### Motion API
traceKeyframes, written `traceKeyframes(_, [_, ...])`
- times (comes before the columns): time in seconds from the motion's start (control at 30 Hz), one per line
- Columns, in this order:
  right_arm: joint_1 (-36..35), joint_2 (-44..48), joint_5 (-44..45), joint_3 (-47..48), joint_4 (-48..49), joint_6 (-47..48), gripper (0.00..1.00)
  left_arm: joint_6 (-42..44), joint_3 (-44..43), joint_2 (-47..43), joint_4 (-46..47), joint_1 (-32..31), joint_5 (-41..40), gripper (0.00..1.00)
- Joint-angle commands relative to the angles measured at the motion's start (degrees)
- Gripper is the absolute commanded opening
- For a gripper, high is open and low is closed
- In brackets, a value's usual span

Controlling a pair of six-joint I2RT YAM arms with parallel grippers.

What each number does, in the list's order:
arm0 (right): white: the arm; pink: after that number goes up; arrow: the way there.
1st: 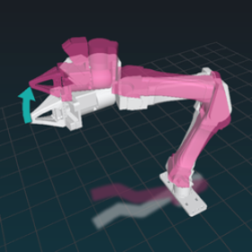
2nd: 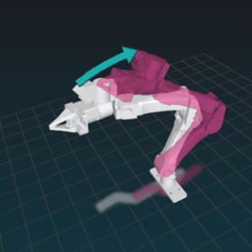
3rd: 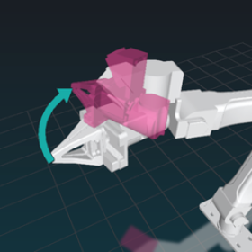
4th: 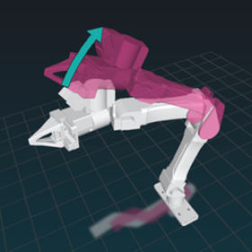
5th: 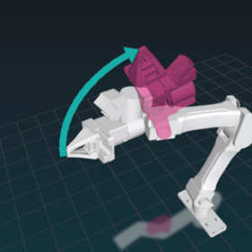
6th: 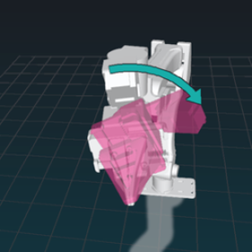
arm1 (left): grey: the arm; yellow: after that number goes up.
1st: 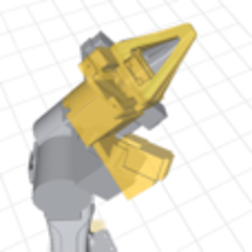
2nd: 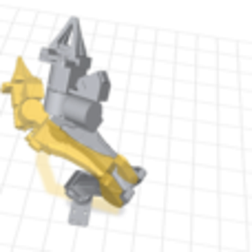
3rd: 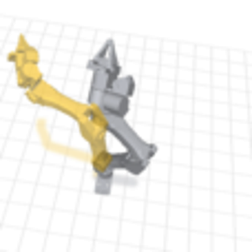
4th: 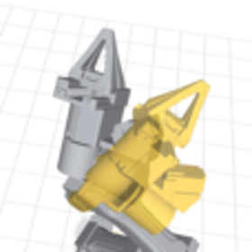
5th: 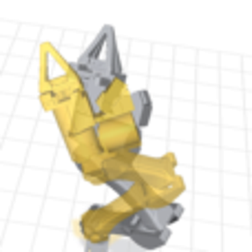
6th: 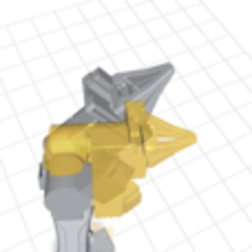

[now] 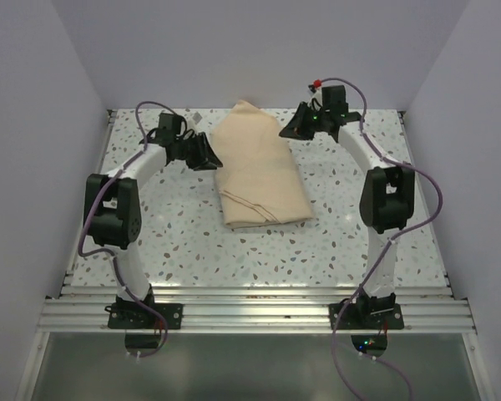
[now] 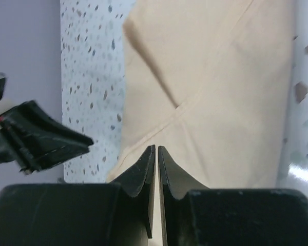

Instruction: Prepare the surgical pack

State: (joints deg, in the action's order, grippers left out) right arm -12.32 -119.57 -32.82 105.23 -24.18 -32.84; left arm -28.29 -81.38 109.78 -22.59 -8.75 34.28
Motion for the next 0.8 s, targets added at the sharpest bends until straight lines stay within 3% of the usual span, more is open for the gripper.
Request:
traceKeyframes(0.0, [1.42, -8.65, -3.04, 8.48, 1.42, -0.91, 0.09, 0.70, -6.75, 3.15, 8.96, 0.32, 2.27, 0.27])
traceKeyframes(0.2, [2.30, -17.10, -8.66, 14.74, 1.86, 0.94, 0.08, -2.55, -12.30, 11.77, 12.48, 0.49, 6.84, 0.04])
traceKeyframes(0.77, [3.88, -21.76, -12.27, 5.95, -0.24, 6.29, 0.04, 0.61, -12.75, 21.18, 9.93, 0.49, 9.22, 0.02])
